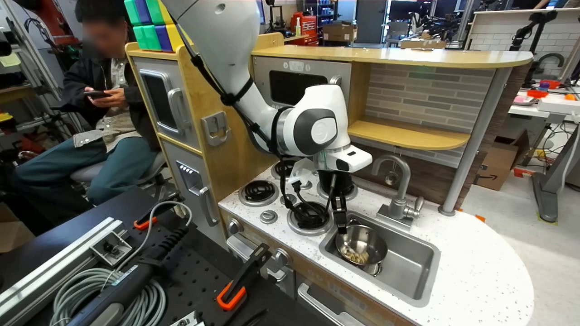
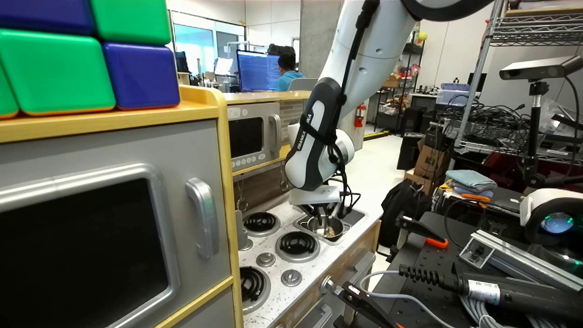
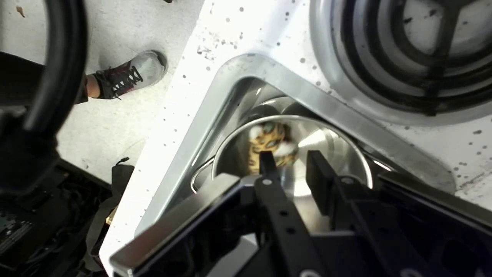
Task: Pick up the object from the stove and put it in the pot
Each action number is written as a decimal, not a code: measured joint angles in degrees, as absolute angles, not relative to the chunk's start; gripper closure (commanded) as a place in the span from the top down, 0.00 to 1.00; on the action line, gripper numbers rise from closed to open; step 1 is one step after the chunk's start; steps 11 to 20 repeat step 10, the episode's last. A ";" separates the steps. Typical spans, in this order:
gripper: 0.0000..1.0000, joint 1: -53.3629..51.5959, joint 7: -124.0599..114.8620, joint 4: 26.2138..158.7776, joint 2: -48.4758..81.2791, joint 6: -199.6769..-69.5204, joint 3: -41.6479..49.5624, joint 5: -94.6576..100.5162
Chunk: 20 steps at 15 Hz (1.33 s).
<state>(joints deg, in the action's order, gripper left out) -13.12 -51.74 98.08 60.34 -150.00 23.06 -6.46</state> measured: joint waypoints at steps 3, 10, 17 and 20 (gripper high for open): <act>0.79 -13.61 -50.60 100.60 57.78 -149.99 21.52 -4.39; 1.00 -16.62 -48.15 111.62 45.26 -148.77 19.93 -1.31; 1.00 -16.62 -48.15 111.62 45.26 -148.77 19.93 -1.31; 1.00 -16.62 -48.15 111.62 45.26 -148.77 19.93 -1.31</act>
